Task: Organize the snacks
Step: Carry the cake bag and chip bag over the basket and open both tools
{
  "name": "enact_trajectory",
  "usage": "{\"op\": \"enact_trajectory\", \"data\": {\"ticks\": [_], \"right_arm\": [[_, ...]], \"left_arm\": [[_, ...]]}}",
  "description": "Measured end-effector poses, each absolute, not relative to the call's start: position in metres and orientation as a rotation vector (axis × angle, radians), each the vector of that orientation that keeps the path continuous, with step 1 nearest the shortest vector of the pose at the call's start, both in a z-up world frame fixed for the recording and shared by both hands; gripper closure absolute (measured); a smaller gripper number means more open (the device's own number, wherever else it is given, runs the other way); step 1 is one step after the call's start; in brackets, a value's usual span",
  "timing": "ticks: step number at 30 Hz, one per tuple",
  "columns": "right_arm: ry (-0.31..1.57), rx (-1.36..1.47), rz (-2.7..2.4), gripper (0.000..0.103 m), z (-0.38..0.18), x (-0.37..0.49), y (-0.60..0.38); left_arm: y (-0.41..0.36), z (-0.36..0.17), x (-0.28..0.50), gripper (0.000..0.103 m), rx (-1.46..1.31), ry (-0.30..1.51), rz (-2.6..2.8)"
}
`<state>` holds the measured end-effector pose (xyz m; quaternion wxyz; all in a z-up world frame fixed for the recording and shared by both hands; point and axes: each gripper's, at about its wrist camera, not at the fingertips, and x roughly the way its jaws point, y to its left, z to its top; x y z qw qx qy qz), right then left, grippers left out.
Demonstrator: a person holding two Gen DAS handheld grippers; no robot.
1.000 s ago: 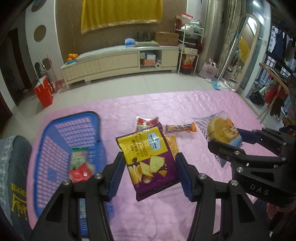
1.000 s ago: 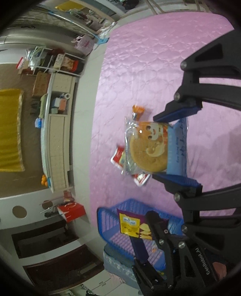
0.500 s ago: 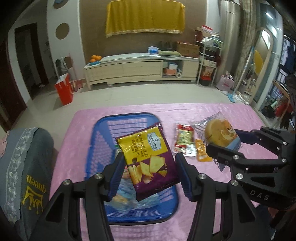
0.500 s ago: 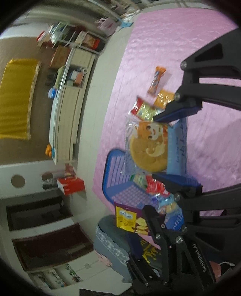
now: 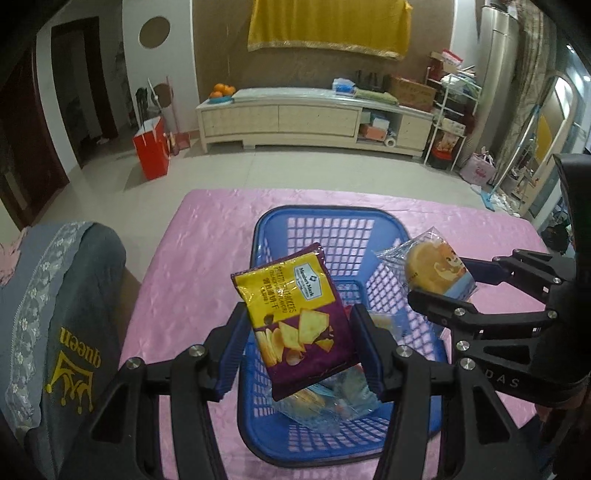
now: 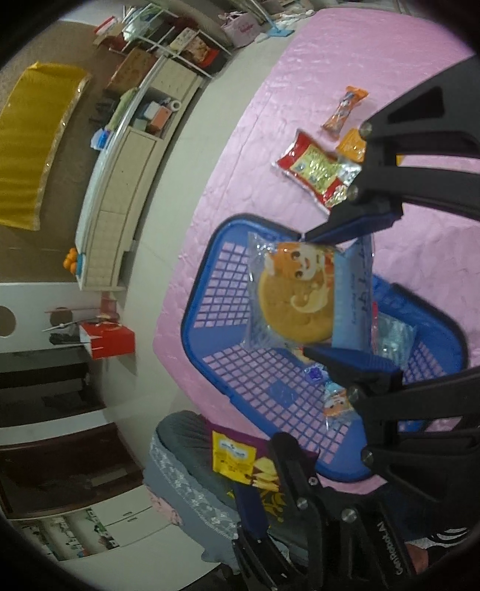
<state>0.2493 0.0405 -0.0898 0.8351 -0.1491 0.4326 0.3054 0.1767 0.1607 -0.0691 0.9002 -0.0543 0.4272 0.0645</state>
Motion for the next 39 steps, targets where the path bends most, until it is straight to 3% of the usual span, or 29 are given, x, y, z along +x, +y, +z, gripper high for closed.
{"op": "enact_trajectory", "data": {"ticks": [12, 13, 15, 18, 39], "right_arm": [[0.931, -0.363, 0.598, 0.043, -0.107, 0.284, 0.059], [0.938, -0.371, 0.593, 0.041, -0.109, 0.285, 0.061], [0.942, -0.391, 0.574, 0.024, -0.112, 0.286, 0.062], [0.906, -0.399, 0.555, 0.018, -0.108, 0.281, 0.058], [0.95, -0.285, 0.478, 0.017, -0.1, 0.271, 0.0]], "left_arm": [[0.17, -0.086, 0.196, 0.05, -0.137, 0.911, 0.134], [0.171, -0.087, 0.195, 0.05, -0.139, 0.915, 0.136], [0.171, -0.089, 0.194, 0.05, -0.141, 0.921, 0.138], [0.171, -0.089, 0.194, 0.05, -0.146, 0.932, 0.136], [0.135, -0.083, 0.21, 0.05, -0.09, 0.942, 0.051]]}}
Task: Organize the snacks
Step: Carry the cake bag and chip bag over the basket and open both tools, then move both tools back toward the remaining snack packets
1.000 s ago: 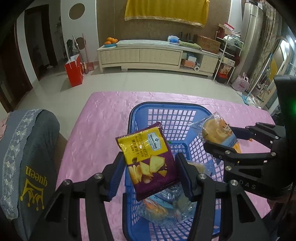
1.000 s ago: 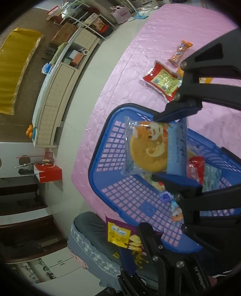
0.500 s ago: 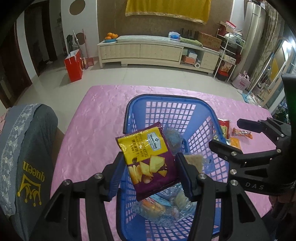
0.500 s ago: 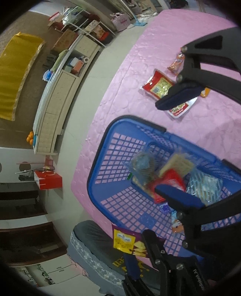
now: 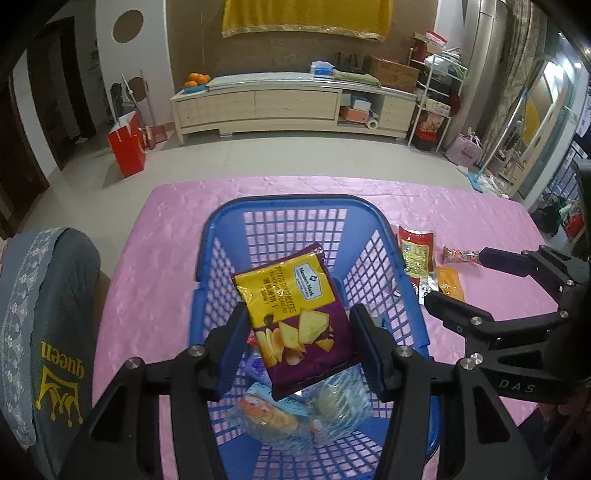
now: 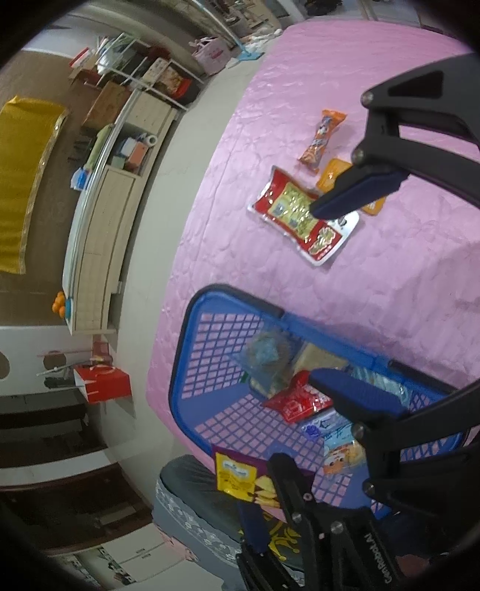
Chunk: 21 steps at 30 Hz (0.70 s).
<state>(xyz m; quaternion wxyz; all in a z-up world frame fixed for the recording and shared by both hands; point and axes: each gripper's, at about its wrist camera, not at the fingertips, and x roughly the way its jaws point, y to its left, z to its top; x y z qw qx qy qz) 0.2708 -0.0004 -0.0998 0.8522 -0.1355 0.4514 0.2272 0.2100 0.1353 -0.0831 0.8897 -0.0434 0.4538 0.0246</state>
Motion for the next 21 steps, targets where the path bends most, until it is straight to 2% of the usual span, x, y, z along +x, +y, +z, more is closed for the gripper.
{"op": "enact_trajectory", "data": {"ticks": [17, 18, 21], "right_arm": [[0.997, -0.217, 0.44, 0.017, -0.118, 0.304, -0.023], [0.998, -0.215, 0.44, 0.017, -0.119, 0.305, -0.023], [1.0, -0.206, 0.437, 0.017, -0.121, 0.307, -0.026]], "left_arm": [[0.115, -0.102, 0.262, 0.049, -0.062, 0.983, -0.006], [0.114, -0.103, 0.263, 0.048, -0.058, 0.982, -0.005], [0.114, -0.102, 0.263, 0.026, -0.05, 0.967, 0.006]]}}
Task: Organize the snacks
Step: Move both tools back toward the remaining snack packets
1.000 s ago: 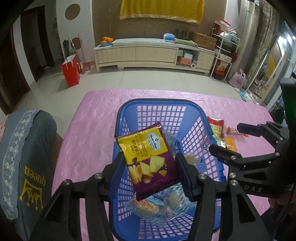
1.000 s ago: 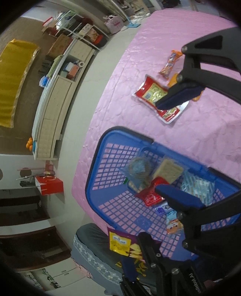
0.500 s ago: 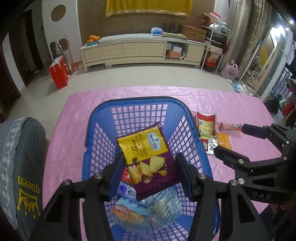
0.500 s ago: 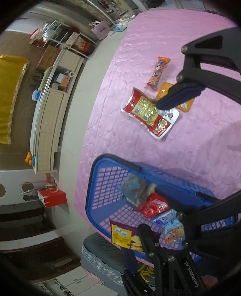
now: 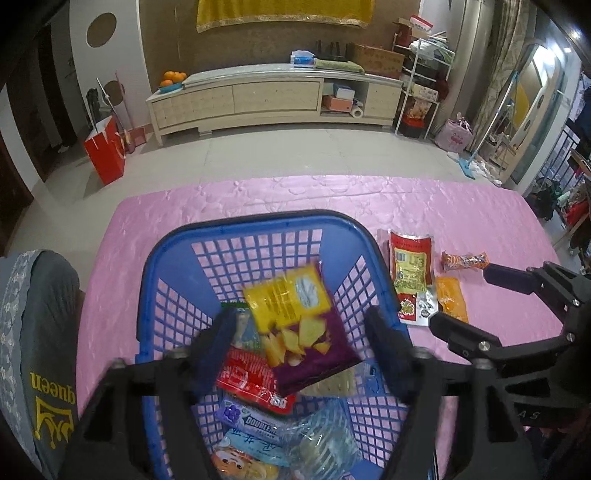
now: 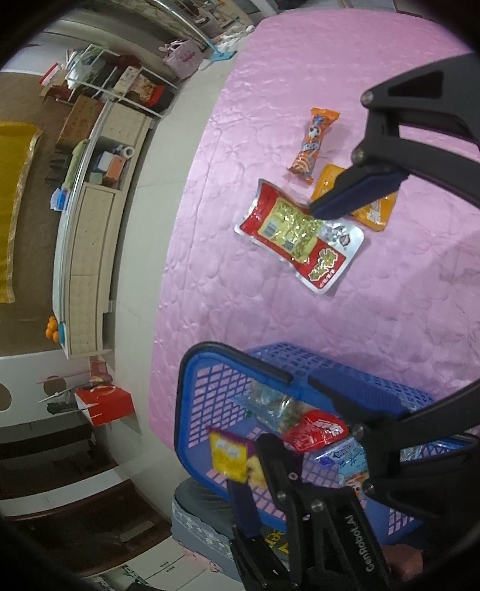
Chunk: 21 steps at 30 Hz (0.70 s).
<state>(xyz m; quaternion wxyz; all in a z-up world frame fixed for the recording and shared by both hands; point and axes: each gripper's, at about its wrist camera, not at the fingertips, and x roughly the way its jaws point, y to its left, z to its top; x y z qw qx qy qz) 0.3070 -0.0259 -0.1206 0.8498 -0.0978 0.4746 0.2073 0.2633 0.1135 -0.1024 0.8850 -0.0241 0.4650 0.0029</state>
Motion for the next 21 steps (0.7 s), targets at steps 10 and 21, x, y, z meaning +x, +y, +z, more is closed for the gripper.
{"op": "enact_trajectory", "data": {"ticks": [10, 21], "right_arm": [[0.984, -0.193, 0.425, 0.017, -0.11, 0.295, -0.043], [0.918, -0.176, 0.389, 0.017, -0.073, 0.267, -0.079]], "left_arm": [[0.107, -0.093, 0.244, 0.025, -0.035, 0.969, 0.002], [0.077, -0.062, 0.217, 0.025, -0.011, 0.916, -0.03]]}}
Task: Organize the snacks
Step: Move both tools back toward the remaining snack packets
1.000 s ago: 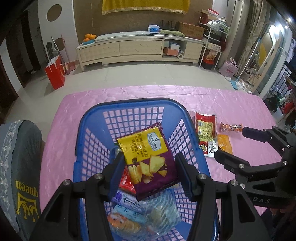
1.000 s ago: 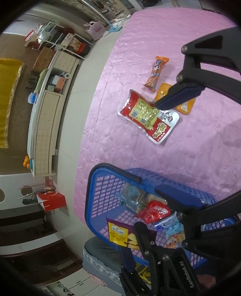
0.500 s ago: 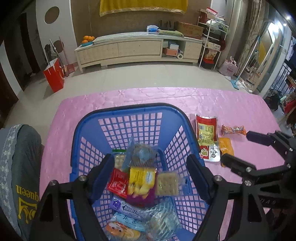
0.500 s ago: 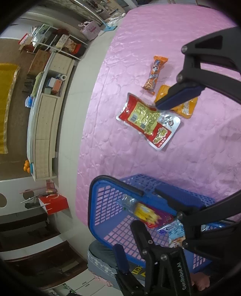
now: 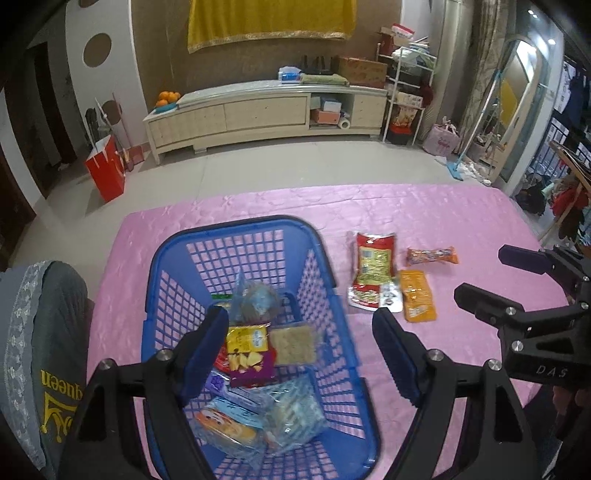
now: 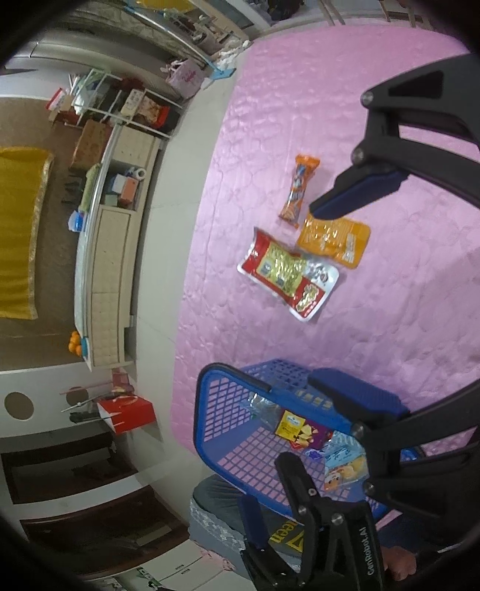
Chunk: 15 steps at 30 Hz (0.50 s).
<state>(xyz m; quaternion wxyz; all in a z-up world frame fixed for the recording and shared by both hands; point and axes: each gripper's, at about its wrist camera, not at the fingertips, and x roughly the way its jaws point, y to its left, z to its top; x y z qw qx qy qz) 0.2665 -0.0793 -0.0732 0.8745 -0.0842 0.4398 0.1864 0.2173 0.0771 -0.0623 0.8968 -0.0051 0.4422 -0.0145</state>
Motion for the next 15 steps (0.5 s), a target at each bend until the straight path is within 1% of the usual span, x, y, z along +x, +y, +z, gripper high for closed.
{"op": "enact_trajectory", "data": {"ticks": [6, 15], "right_arm": [[0.895, -0.153, 0.36, 0.017, -0.064, 0.259, -0.106], [0.901, -0.102, 0.315, 0.017, -0.068, 0.257, -0.154]], "left_arm": [[0.048, -0.055, 0.21, 0.025, 0.022, 0.902, -0.064], [0.002, -0.06, 0.216, 0.025, 0.064, 0.91, -0.107]]}}
